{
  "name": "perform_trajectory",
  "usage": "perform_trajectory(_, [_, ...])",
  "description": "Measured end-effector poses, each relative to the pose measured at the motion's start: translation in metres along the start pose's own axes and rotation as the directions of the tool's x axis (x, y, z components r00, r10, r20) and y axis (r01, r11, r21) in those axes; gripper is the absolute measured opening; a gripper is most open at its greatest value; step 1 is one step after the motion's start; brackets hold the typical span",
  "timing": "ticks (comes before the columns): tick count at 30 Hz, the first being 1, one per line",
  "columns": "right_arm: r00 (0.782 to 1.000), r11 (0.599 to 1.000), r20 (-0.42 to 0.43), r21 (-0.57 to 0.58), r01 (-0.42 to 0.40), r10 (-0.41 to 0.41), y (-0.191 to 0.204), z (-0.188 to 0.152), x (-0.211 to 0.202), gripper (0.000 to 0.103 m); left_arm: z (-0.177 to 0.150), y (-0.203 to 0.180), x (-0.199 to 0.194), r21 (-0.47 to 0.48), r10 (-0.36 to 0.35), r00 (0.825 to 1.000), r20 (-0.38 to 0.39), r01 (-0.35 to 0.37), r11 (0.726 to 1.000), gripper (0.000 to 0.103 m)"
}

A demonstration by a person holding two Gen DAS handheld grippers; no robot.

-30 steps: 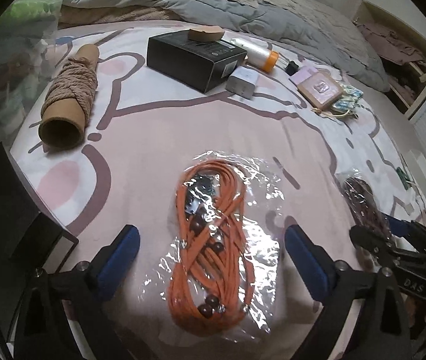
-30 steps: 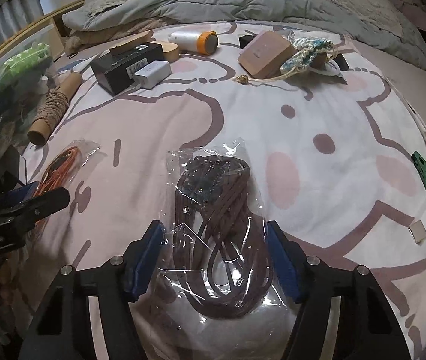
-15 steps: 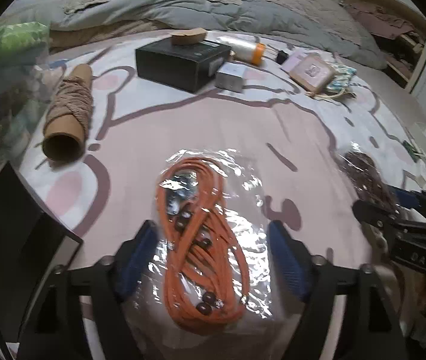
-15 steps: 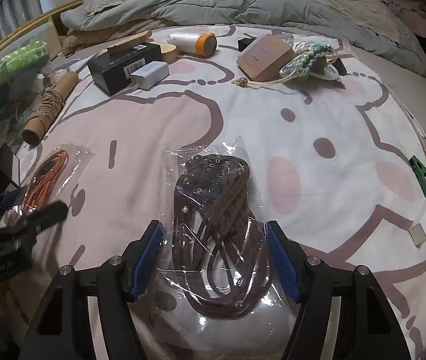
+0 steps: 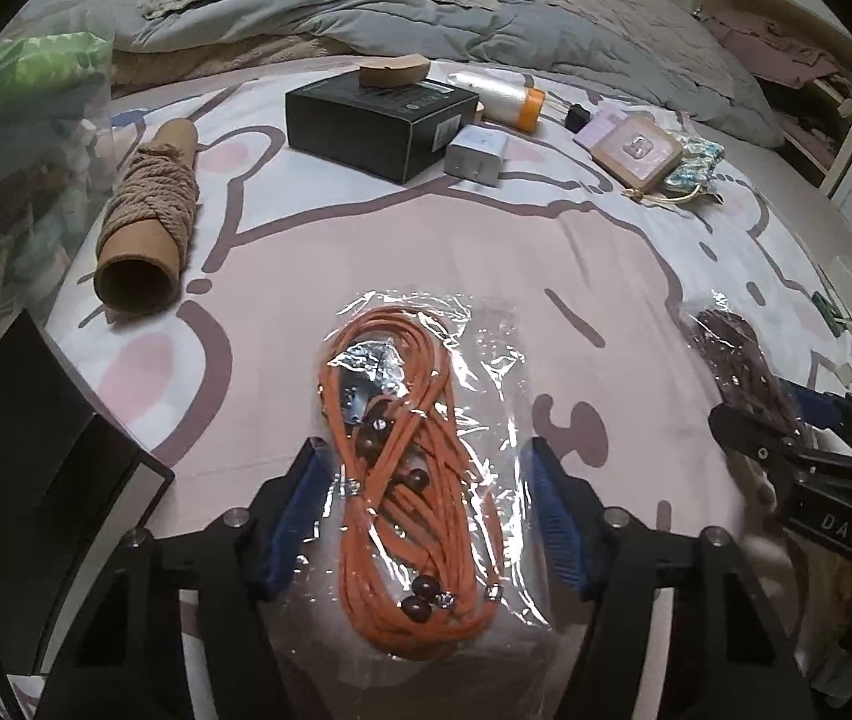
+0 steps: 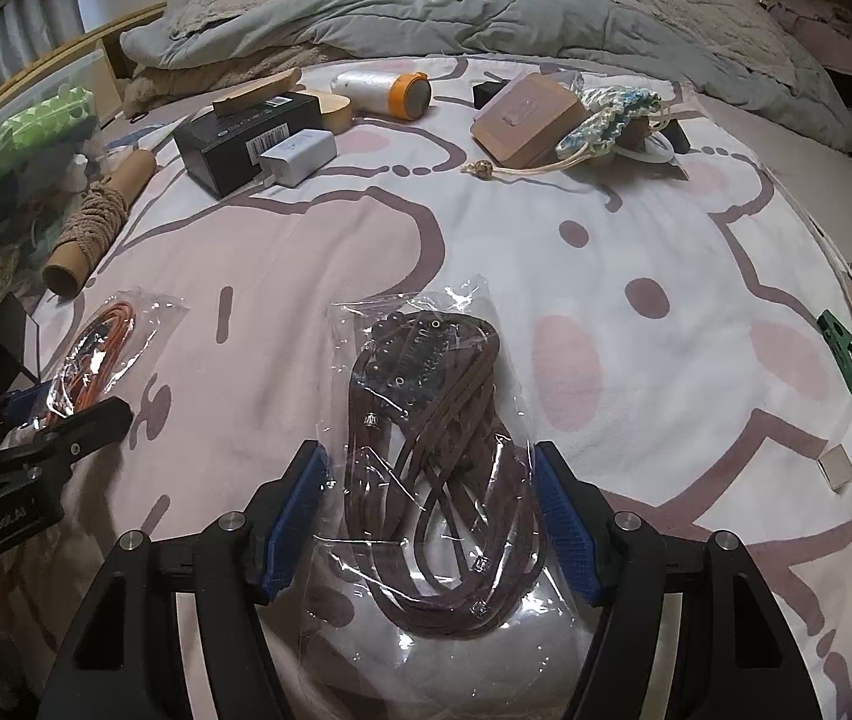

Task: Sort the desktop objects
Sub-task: 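Carry the orange bag toward the bin with the left tool while the right holds the brown bag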

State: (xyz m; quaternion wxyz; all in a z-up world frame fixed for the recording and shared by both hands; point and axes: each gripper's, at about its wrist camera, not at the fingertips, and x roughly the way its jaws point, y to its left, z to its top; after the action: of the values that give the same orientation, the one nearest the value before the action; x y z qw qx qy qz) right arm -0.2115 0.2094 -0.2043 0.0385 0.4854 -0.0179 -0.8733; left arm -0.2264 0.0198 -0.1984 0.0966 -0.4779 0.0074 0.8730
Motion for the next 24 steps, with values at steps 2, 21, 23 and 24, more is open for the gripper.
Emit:
perform_trajectory(2, [1.0,1.0,0.001,0.007,-0.004,0.004,-0.001,0.0,0.0,0.07,0.0,0.002,-0.002,-0.011,-0.002,1.0,0.007,0.002,1.0,0.057])
perform_trajectory(21, [0.999,0.999,0.037,0.034,-0.031,0.03,-0.005,0.005,-0.009,0.047,0.003,0.015,-0.019,-0.066,-0.003,0.998,0.068,0.007,0.998,0.035])
perform_trajectory(23, [0.999,0.999,0.039,0.035,-0.031,0.03,-0.005,0.005,-0.01,0.047,0.004,0.018,-0.021,-0.074,0.001,0.997,0.072,0.004,0.997,0.035])
perform_trajectory(24, [0.999,0.999,0.04,0.036,-0.032,0.03,-0.005,0.005,-0.01,0.047,0.004,0.019,-0.021,-0.078,0.001,0.997,0.074,0.005,0.997,0.035])
